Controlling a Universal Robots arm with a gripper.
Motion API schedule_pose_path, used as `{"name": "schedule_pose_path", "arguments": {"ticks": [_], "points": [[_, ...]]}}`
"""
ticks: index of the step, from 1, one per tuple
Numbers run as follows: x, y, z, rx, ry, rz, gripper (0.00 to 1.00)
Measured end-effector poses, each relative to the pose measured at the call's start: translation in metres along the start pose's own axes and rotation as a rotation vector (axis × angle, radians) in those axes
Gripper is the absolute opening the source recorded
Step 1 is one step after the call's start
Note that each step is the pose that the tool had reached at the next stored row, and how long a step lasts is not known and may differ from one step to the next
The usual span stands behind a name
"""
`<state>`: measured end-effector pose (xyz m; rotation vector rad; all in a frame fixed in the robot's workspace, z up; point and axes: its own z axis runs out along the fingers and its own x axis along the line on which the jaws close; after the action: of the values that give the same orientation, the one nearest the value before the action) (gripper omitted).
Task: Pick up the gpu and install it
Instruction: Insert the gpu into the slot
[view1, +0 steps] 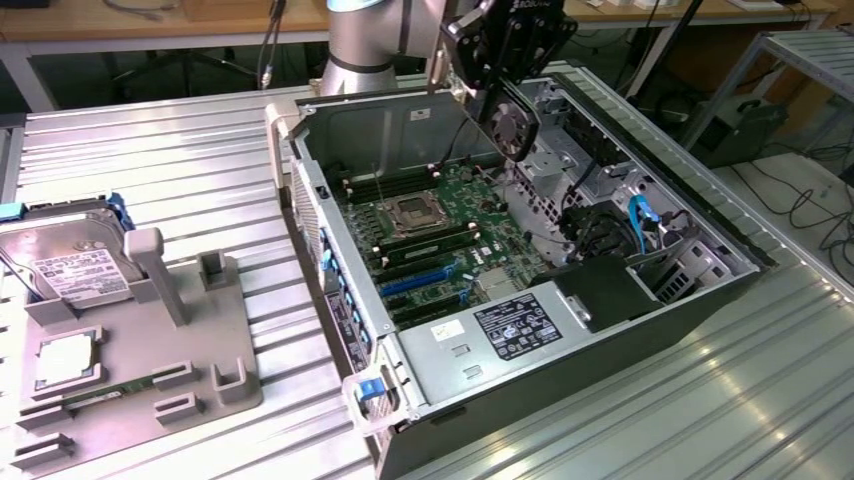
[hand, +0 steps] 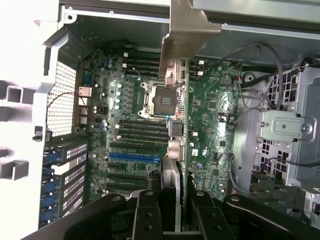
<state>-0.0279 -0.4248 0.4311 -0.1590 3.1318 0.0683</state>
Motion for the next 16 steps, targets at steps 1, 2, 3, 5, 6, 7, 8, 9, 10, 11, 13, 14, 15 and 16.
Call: {"name": "schedule_pose_path", "arguments": {"ticks": [1, 2, 3, 5, 6, 7, 8, 9, 10, 11, 13, 14, 15, 16], "points": [[0.0, 0.0, 0.0, -0.0001, 0.0003, -0.006, 0.28], [0.0, 0.0, 0.0, -0.0001, 0.0005, -0.011, 0.28], [0.0, 0.0, 0.0, -0.0002, 0.0007, -0.017, 0.28], [0.0, 0.0, 0.0, -0.0003, 0.0012, -0.027, 0.28], [0.0, 0.0, 0.0001, -0.0003, 0.0014, -0.033, 0.28], [0.0, 0.0, 0.0, -0.0003, 0.0016, -0.038, 0.28], [0.0, 0.0, 0.0, -0.0004, 0.0019, -0.044, 0.28], [0.0, 0.0, 0.0, -0.0004, 0.0021, -0.048, 0.28], [0.0, 0.0, 0.0, -0.0005, 0.0023, -0.053, 0.28], [0.0, 0.0, 0.0, -0.0005, 0.0025, -0.058, 0.28], [0.0, 0.0, 0.0, -0.0006, 0.0032, -0.072, 0.28], [0.0, 0.0, 0.0, -0.0006, 0.0033, -0.078, 0.28], [0.0, 0.0, 0.0, -0.0006, 0.0036, -0.082, 0.28], [0.0, -0.0001, 0.0, -0.0007, 0.0039, -0.089, 0.28]]}}
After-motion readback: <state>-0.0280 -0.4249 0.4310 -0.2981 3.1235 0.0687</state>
